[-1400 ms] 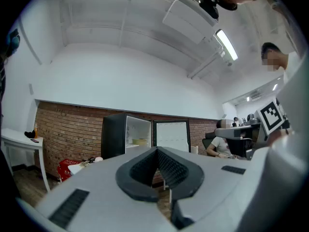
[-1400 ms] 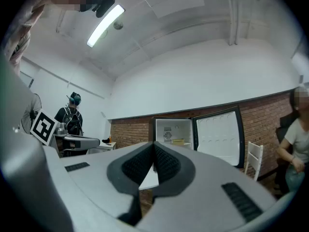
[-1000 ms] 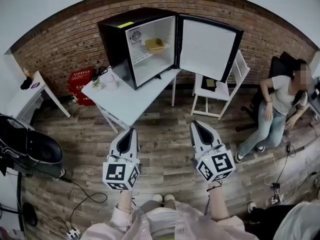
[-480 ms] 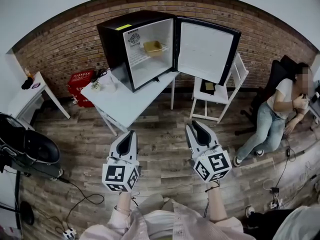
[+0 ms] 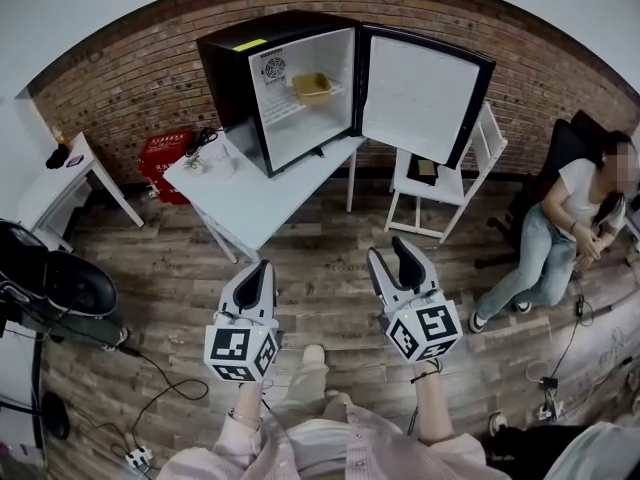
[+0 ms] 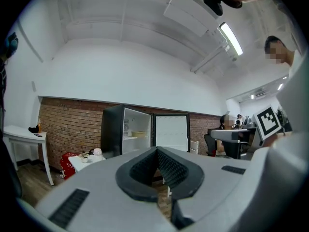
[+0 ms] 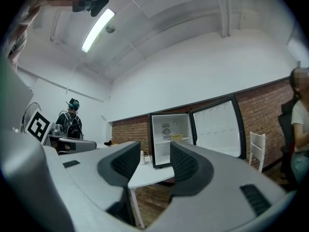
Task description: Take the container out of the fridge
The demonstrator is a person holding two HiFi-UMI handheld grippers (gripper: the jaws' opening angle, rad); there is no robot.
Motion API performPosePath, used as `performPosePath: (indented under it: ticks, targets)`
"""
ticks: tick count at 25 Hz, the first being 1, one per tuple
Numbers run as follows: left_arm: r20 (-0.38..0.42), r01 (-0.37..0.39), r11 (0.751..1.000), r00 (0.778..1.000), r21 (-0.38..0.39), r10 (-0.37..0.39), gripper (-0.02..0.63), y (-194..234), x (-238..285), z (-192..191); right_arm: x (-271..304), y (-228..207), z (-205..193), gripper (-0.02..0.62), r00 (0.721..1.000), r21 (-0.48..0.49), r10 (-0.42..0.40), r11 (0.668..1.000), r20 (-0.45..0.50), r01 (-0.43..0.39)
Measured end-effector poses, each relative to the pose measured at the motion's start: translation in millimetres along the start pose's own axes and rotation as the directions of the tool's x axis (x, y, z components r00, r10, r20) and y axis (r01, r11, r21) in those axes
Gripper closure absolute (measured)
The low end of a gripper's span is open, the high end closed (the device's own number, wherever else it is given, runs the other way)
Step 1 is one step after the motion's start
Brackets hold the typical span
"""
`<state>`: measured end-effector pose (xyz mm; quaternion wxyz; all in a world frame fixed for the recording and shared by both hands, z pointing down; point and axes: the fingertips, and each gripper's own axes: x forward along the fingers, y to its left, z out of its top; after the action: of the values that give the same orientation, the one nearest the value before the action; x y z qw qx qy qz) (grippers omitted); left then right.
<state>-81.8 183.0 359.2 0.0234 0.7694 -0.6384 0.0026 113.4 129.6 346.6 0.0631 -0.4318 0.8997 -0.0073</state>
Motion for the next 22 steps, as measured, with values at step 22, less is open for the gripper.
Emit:
performPosePath:
  ticks: [22]
  targets:
    - [-0.012,0.057,0.997,0.998,-0.054,-0.058,0.614,71.7,169.8,-9.3,154.1,-69.4,-28.6,0.413,0.998,0.022,-0.03,0.999,-0.048,0.031]
